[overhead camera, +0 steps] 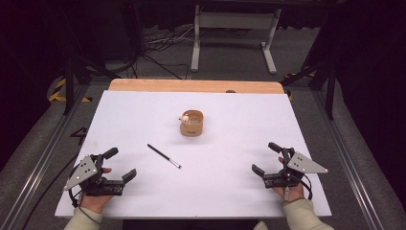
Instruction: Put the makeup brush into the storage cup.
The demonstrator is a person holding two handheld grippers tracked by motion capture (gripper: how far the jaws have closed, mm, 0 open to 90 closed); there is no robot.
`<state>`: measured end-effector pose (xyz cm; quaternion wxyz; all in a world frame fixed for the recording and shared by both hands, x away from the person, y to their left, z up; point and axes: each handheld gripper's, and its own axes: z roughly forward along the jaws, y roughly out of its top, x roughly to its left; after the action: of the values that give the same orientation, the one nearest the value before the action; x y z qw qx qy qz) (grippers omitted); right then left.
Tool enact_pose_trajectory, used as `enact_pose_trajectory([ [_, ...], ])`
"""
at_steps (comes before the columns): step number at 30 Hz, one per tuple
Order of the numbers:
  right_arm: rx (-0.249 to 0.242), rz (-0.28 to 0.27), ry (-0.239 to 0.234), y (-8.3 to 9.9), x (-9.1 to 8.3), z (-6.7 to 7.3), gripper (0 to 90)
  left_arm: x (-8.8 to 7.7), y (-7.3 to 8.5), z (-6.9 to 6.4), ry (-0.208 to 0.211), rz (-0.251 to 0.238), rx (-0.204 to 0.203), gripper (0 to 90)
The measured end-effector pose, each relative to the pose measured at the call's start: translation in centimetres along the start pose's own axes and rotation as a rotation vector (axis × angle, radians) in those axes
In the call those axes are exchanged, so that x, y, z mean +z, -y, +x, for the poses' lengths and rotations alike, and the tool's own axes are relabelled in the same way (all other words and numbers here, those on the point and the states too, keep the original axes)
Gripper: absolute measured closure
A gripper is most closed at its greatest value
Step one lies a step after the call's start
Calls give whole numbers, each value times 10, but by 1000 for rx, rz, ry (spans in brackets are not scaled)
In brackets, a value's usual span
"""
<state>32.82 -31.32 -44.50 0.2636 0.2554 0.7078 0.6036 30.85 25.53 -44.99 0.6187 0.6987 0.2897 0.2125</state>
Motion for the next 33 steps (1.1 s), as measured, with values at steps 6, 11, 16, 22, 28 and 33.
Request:
enact_pose_trajectory([
  [6,-7,-12,8,-4,-3,3,0,0,-9,-2,23,-58,3,7],
  [11,-5,-41,-5,-8,-5,0,0,3,-16,0,22,-74,-9,7],
  [16,-5,-41,-9,-6,-5,-4,0,6,-17,0,16,-42,-26,4],
  [22,-6,-28,11,-6,-7,-6,0,15,-25,2,17,-25,-36,2],
  [28,2,-27,-9,-6,-5,-5,0,30,-38,2,55,-8,-12,1],
  [33,9,-4,-35,-4,-2,-3,0,41,-43,5,76,3,-8,1],
])
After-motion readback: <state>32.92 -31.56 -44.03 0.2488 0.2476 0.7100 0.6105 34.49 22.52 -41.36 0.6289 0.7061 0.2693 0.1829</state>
